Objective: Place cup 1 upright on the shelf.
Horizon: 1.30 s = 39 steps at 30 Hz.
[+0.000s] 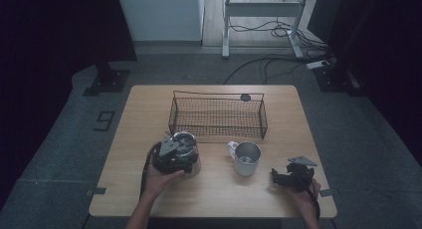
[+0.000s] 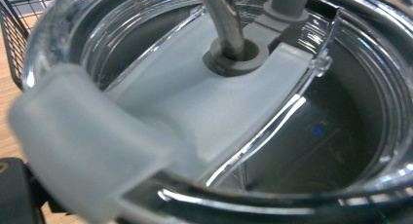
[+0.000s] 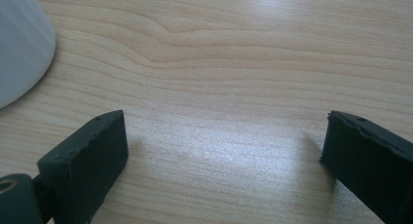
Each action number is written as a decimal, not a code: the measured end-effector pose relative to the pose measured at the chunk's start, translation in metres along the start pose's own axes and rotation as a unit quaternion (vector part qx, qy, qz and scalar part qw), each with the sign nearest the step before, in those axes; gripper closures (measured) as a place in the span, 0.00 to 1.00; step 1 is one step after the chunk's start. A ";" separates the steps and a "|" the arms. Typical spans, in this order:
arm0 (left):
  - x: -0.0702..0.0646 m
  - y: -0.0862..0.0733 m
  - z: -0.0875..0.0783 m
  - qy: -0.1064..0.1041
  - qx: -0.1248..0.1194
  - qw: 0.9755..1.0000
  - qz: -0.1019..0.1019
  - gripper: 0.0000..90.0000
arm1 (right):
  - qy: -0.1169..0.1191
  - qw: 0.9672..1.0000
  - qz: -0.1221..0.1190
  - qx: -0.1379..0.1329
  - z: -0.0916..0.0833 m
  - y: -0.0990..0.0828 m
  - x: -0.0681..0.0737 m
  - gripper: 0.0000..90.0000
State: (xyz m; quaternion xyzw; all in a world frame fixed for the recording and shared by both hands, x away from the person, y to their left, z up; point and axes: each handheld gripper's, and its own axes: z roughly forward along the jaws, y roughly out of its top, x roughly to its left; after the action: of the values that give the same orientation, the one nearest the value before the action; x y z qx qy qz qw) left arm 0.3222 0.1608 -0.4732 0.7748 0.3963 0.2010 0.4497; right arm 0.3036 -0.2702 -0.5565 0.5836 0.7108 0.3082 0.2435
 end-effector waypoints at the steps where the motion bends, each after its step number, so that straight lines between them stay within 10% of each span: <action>1: 0.000 0.000 -0.001 -0.001 -0.002 1.000 -0.002 0.04 | 0.000 1.000 0.001 0.000 0.000 0.000 0.000 0.03; 39: 0.010 0.039 -0.026 -0.001 -0.047 0.999 -0.011 0.05 | -0.003 1.000 0.003 -0.004 -0.001 0.000 0.000 0.06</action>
State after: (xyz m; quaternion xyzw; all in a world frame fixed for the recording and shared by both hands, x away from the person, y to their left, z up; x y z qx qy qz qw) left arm 0.3275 0.1715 -0.4267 0.7483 0.3945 0.2139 0.4885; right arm 0.3030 -0.2706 -0.5562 0.5856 0.7071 0.3097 0.2473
